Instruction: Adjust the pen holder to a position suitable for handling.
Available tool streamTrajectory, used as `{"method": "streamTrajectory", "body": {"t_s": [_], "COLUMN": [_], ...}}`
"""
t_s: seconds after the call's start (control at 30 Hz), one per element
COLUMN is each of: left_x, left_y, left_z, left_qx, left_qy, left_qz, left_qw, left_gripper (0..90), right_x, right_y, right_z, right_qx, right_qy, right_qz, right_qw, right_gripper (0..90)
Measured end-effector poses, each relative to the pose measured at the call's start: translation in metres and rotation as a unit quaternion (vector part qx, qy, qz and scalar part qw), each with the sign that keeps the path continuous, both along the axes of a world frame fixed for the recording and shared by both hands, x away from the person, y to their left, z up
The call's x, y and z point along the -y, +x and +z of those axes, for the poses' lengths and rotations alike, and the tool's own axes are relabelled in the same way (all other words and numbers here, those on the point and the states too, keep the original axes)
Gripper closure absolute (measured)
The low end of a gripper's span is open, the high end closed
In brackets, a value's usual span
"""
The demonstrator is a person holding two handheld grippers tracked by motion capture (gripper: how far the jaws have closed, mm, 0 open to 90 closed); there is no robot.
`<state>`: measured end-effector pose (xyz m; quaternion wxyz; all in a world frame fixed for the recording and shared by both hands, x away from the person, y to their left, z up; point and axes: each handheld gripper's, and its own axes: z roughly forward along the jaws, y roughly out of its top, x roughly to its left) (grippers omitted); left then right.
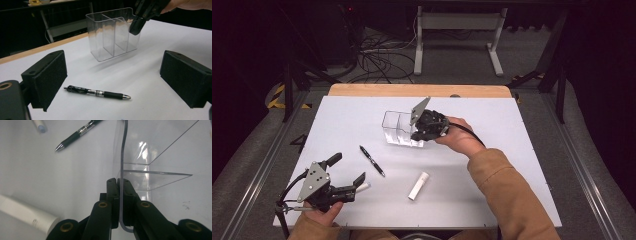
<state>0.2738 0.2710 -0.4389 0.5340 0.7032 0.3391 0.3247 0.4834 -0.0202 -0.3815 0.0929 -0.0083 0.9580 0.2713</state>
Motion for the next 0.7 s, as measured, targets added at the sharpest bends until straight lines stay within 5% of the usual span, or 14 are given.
{"method": "streamTrajectory", "body": {"t_s": [0.33, 0.7], "left_x": [0.002, 0.004], "left_y": [0.000, 0.001], "left_z": [-0.001, -0.001], "left_qx": [-0.001, -0.002], "left_qy": [0.001, 0.003], "left_qz": [-0.002, -0.004], "left_qw": [1.0000, 1.0000], "left_gripper": [7.9, 7.9], "right_x": [0.030, 0.039], "right_y": [-0.005, -0.007], "right_z": [-0.013, -0.022], "right_qx": [-0.024, -0.041], "right_qy": [-0.020, -0.026], "right_qz": [0.015, 0.066], "right_qw": [0.9994, 0.9967], "right_gripper": [87.1, 86.9]}}
